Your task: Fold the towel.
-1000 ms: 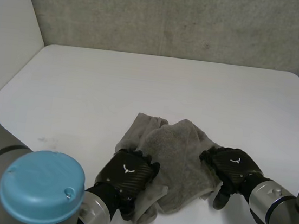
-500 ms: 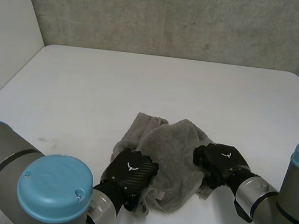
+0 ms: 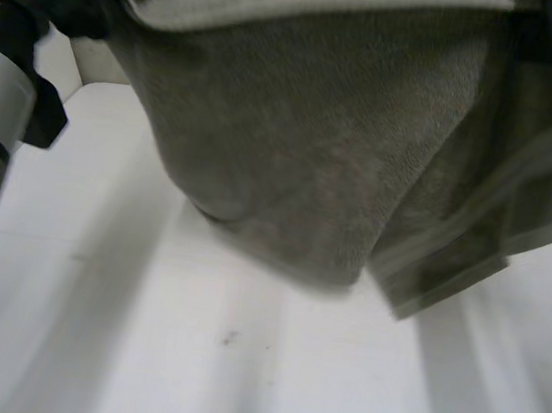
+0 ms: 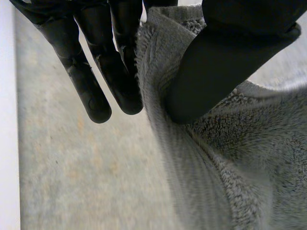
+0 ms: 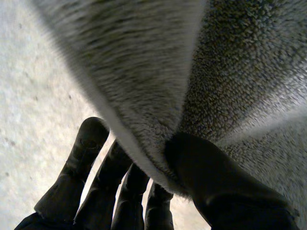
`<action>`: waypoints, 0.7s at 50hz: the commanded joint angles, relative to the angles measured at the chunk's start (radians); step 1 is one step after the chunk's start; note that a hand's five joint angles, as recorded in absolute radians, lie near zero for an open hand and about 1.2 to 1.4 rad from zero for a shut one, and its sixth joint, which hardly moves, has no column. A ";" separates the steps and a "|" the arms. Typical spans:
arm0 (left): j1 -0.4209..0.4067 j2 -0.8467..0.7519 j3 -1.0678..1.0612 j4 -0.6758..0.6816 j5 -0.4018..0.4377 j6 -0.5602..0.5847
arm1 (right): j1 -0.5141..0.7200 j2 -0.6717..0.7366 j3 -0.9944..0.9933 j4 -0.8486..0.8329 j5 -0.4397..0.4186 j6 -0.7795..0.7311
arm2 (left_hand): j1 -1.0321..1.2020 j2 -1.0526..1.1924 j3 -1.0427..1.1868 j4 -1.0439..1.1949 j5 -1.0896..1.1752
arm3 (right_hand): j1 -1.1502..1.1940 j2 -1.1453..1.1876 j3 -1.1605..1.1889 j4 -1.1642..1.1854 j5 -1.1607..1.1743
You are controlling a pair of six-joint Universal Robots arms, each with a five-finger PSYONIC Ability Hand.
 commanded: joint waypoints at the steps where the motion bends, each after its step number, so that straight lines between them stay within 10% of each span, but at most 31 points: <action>1: 0.011 0.036 -0.084 0.004 0.009 -0.031 | 0.049 0.089 -0.113 0.217 -0.059 -0.073 | 0.205 0.179 0.180 0.180 0.194 | 0.052 0.067 0.063 0.058 0.054; 21: 0.213 -0.094 -0.432 0.050 0.062 -0.029 | 0.155 0.499 0.056 0.364 -0.073 -0.273 | 0.205 0.179 0.180 0.180 0.194 | 0.052 0.067 0.063 0.058 0.054; 25: 0.214 -0.137 -0.428 0.065 0.064 -0.028 | 0.147 0.509 0.087 0.295 -0.068 -0.264 | 0.185 0.159 0.160 0.159 0.174 | -0.616 -0.601 -0.606 -0.611 -0.615; 35: 0.217 -0.263 -0.392 0.075 0.064 0.011 | 0.132 0.425 0.136 0.266 -0.062 -0.163 | -0.372 -0.399 -0.397 -0.398 -0.384 | -0.894 -0.879 -0.884 -0.889 -0.893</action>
